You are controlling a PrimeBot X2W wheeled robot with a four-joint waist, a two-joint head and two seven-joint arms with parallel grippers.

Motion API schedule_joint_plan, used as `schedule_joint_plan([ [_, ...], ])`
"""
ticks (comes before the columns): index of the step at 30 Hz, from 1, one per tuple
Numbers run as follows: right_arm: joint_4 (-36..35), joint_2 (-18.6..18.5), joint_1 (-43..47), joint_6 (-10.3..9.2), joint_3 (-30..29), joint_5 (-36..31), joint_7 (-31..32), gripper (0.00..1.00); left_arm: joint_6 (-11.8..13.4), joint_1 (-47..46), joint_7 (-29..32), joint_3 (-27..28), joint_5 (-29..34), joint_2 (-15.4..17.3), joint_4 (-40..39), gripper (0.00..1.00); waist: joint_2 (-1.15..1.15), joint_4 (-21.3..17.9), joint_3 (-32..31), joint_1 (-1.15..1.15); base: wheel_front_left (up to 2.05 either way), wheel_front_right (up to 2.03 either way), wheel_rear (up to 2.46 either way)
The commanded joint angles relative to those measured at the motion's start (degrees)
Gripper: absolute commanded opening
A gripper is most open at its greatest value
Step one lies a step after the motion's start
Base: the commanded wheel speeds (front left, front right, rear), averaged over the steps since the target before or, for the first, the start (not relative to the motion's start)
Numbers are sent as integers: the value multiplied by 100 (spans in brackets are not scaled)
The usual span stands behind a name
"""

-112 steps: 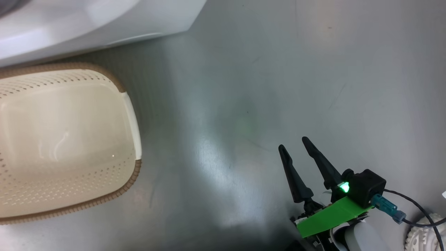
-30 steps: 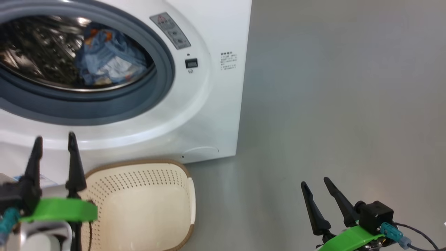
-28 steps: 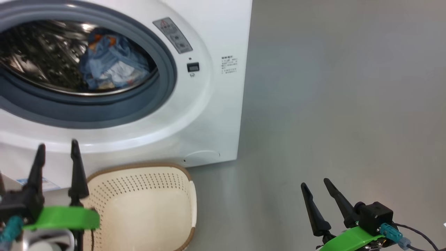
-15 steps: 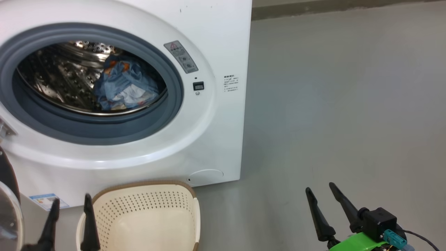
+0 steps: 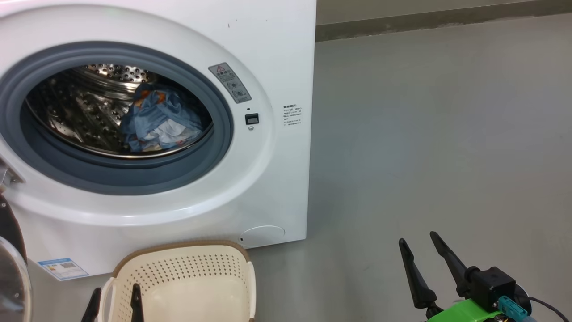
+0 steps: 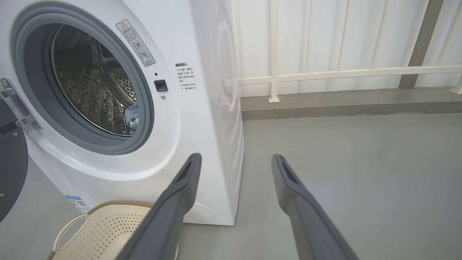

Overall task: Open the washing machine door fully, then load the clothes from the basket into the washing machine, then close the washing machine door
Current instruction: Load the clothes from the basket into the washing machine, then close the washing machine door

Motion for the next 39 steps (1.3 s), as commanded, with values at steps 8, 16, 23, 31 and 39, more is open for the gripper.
schedule_joint_plan([
  [8, -159, -38, -234, 9, 42, -113, -27, 100, 128, -64, -31, 138, -65, 10, -161, 100, 0, 49, -23, 0, 0, 0, 0],
  [16, -136, -28, -206, 9, 20, -93, -27, 100, 171, -52, -31, 71, -172, 5, -177, 100, 0, 80, -21, 0, 0, 0, 0],
  [23, -133, -20, -230, 9, 12, -133, -27, 100, 260, -75, -31, 42, -181, 4, -160, 100, 0, 104, -10, 0, 0, 0, 0],
  [31, -92, -14, -243, 9, 36, -137, -27, 100, 273, -114, -32, 11, -202, 3, -131, 100, 0, 106, -28, 0, 0, 0, 0],
  [39, -100, -9, -217, 9, 33, -108, -27, 100, 266, -145, -32, 4, -144, 3, -126, 100, 0, 129, -9, 0, 0, 0, 0],
])
